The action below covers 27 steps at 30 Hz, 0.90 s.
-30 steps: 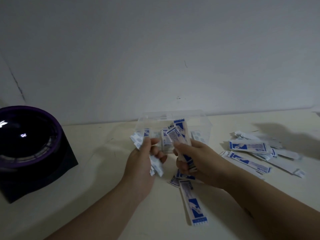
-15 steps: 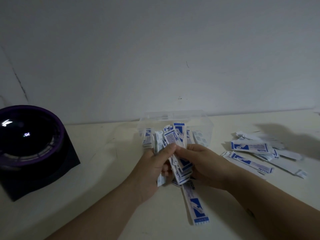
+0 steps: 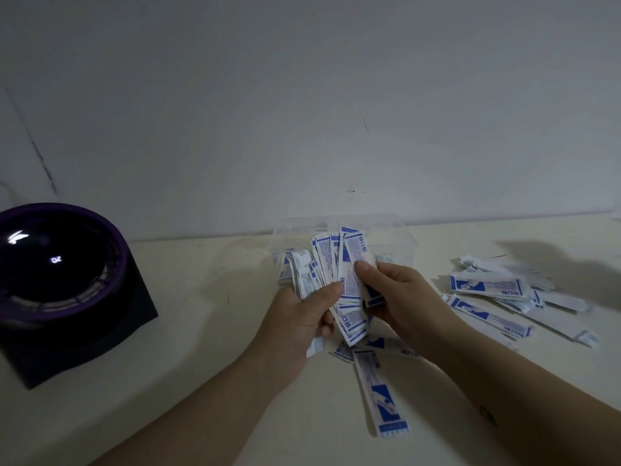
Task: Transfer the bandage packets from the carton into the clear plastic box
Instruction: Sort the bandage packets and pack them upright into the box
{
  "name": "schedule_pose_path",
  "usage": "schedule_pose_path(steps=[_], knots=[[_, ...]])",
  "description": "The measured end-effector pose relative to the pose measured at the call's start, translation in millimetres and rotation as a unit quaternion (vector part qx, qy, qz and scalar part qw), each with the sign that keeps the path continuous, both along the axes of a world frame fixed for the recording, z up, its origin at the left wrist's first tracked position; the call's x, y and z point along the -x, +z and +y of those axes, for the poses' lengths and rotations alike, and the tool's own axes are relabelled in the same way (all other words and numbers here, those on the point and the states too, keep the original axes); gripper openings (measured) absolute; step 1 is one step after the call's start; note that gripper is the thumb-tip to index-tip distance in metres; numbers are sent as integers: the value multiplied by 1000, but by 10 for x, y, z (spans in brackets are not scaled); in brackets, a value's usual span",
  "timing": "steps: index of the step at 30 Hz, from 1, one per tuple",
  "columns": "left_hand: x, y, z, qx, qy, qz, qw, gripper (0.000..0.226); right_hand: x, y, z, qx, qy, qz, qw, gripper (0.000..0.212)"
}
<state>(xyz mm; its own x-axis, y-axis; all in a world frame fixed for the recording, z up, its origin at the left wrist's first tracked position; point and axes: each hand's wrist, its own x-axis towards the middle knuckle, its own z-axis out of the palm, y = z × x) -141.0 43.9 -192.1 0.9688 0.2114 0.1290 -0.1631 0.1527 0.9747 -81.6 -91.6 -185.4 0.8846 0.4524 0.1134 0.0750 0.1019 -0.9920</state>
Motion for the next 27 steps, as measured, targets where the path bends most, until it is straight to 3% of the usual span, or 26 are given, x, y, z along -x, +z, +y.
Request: schedule_pose_path(steps=[3,8,11,14,17,18,21,25,27], knots=[[-16,-10,24,-9,45,13,999,8,-1,-6,2,2,-11,4,1000,35],[-8,39,58,44,87,45,994,10,-25,93,-103,-16,-29,13,999,15],[-8,45,135,50,134,53,988,9,1,186,-212,153,6,-56,987,33],[-3,54,146,44,163,47,985,8,82,202,-200,333,74,-122,932,31],[12,67,102,52,151,49,986,10,73,178,-206,430,13,-212,877,36],[19,66,92,59,137,53,987,7,68,189,-215,426,-21,-228,876,40],[46,57,29,46,67,72,994,10,67,229,-206,267,-49,-158,949,56],[86,12,-69,-54,1,73,996,10,21,158,-154,172,-44,-95,980,18],[86,0,-57,-61,6,75,995,8,-6,147,-161,140,-21,-34,989,10]])
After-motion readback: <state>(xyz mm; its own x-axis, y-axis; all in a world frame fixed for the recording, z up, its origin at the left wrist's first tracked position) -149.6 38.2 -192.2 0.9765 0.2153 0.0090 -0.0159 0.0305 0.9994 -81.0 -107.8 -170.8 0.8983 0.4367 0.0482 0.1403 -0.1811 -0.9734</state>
